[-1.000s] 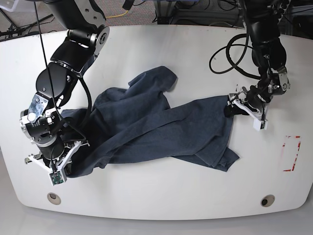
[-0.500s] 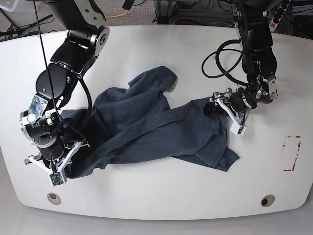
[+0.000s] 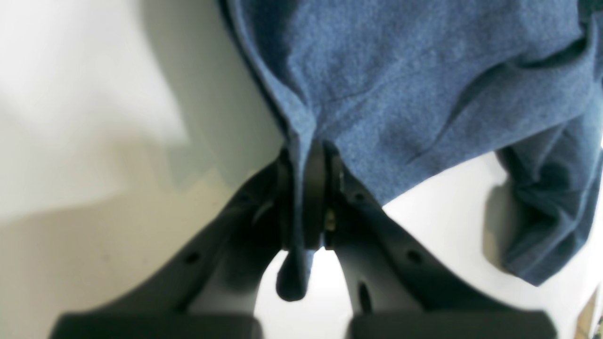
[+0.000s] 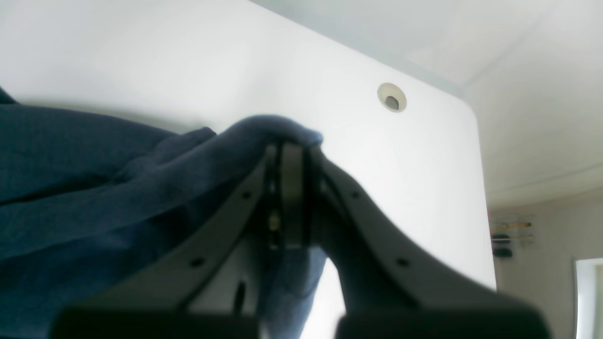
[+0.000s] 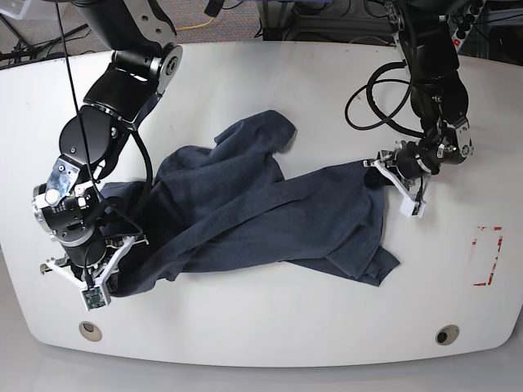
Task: Fold the T-shirt properly
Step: 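Regrasp the shirt edge with the left gripper beside its hold, then lift the shirt with both grippers and stretch it between them, then lay the stretched shirt flat on the table, print side up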
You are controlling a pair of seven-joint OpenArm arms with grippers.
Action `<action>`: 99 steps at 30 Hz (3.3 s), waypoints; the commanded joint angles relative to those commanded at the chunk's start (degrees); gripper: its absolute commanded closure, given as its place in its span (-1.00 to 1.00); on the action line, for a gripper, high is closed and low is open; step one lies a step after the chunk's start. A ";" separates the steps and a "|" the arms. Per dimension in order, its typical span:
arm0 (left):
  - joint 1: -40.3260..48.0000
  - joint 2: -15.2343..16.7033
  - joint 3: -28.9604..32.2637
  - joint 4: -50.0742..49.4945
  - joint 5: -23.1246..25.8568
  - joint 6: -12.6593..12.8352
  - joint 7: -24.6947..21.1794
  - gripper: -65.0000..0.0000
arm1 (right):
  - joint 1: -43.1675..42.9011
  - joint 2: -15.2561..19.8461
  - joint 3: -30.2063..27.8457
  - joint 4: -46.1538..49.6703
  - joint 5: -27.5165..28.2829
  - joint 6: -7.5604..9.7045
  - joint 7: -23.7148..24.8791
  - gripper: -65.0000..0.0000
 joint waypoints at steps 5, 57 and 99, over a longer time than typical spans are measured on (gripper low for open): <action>-2.73 -0.09 0.09 10.02 0.00 3.25 0.00 0.98 | 0.88 1.76 -0.09 1.49 -0.70 0.00 -0.18 1.00; -35.52 -14.86 0.09 26.99 -0.18 10.20 5.45 0.97 | 33.49 10.29 -15.82 -16.70 0.00 0.00 -13.36 1.00; 33.93 -14.86 -13.27 33.67 -14.07 10.20 5.01 0.98 | -30.95 6.95 9.05 3.43 37.01 0.00 -25.27 1.00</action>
